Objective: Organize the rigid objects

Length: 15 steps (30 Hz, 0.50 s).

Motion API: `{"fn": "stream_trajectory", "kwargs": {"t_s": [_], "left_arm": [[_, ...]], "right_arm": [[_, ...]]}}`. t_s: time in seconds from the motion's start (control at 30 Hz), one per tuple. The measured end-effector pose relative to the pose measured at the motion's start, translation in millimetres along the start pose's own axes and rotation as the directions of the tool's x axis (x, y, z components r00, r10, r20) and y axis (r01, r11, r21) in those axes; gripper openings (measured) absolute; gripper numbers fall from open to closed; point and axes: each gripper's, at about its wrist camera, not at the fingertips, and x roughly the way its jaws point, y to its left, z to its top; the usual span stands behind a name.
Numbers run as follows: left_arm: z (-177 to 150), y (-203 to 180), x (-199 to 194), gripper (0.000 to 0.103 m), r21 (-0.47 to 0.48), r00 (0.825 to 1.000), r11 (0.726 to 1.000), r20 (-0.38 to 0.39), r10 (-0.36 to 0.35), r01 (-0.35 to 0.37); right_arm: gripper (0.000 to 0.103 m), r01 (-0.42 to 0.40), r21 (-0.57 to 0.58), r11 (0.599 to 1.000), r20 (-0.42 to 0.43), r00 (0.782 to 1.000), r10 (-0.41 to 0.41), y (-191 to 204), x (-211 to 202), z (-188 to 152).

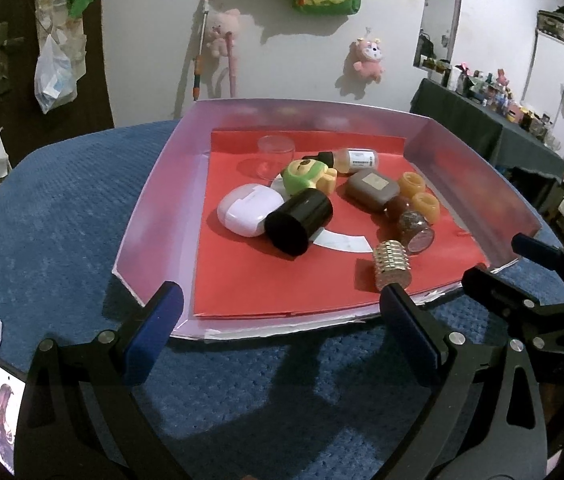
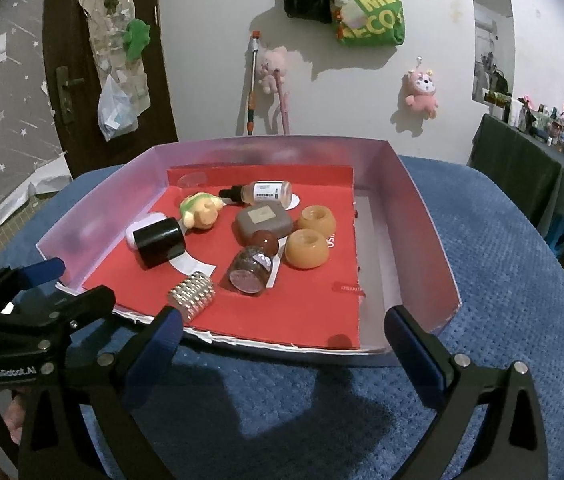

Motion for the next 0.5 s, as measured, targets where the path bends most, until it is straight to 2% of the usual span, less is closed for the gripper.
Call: {"fn": "stream_trajectory", "kwargs": {"t_s": [0.27, 0.5], "left_arm": [[1, 1, -3, 0.100, -0.007, 1.000, 1.000, -0.001, -0.025, 0.025], [-6, -7, -22, 0.100, 0.003, 0.997, 0.997, 0.015, -0.071, 0.071]], "right_arm": [[0.103, -0.011, 0.005, 1.000, -0.002, 1.000, 0.011, 1, 0, 1], [0.103, -0.037, -0.004, 0.999, 0.020, 0.999, 0.037, 3, -19, 3]]}}
